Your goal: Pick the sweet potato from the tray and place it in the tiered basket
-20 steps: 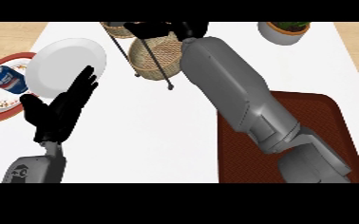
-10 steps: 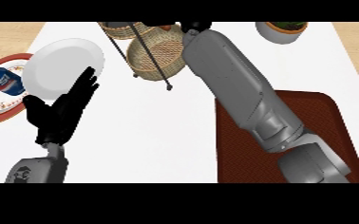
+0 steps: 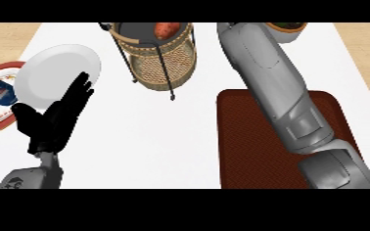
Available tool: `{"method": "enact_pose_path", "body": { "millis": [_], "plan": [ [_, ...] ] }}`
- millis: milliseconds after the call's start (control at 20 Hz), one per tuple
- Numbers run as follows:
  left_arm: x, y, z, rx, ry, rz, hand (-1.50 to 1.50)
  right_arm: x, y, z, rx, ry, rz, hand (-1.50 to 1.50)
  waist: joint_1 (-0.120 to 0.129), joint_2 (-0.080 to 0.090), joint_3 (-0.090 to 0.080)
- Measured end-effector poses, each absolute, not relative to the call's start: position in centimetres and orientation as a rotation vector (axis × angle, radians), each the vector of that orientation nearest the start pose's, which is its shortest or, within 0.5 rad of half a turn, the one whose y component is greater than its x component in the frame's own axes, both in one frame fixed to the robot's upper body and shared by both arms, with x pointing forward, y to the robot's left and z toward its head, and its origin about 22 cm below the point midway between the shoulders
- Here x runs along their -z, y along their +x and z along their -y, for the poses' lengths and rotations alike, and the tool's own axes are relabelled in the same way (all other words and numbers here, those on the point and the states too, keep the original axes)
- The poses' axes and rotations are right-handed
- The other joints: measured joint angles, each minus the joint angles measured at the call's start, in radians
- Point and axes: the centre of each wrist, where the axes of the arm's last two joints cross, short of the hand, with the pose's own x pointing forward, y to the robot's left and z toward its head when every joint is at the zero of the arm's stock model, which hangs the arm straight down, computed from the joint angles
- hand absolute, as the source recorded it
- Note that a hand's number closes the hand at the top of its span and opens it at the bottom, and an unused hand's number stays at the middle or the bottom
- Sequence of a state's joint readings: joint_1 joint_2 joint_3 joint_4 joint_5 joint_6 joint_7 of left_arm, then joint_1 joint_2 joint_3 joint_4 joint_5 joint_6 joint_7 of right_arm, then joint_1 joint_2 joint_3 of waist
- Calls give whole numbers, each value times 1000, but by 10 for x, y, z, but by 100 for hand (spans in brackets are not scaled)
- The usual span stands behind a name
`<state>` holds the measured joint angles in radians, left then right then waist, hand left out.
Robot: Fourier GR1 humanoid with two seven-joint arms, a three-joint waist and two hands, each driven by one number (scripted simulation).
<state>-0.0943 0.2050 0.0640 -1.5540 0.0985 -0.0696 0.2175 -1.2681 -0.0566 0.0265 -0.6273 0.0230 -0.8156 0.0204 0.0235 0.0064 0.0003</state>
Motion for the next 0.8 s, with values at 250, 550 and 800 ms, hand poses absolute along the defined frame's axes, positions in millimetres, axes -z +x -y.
{"method": "enact_pose_path", "body": {
  "millis": [250,550,800],
  "plan": [
    [-37,260,-288,93,74,1420,0,-197,453,119,293,-511,1859,-150,-17,-6,0],
    [-32,255,-296,81,88,1419,0,-208,444,199,350,-539,1862,-150,-36,-12,0],
    [-39,255,-297,82,85,1421,0,-216,422,267,351,-555,1875,-150,-37,-12,0]
  ]
}}
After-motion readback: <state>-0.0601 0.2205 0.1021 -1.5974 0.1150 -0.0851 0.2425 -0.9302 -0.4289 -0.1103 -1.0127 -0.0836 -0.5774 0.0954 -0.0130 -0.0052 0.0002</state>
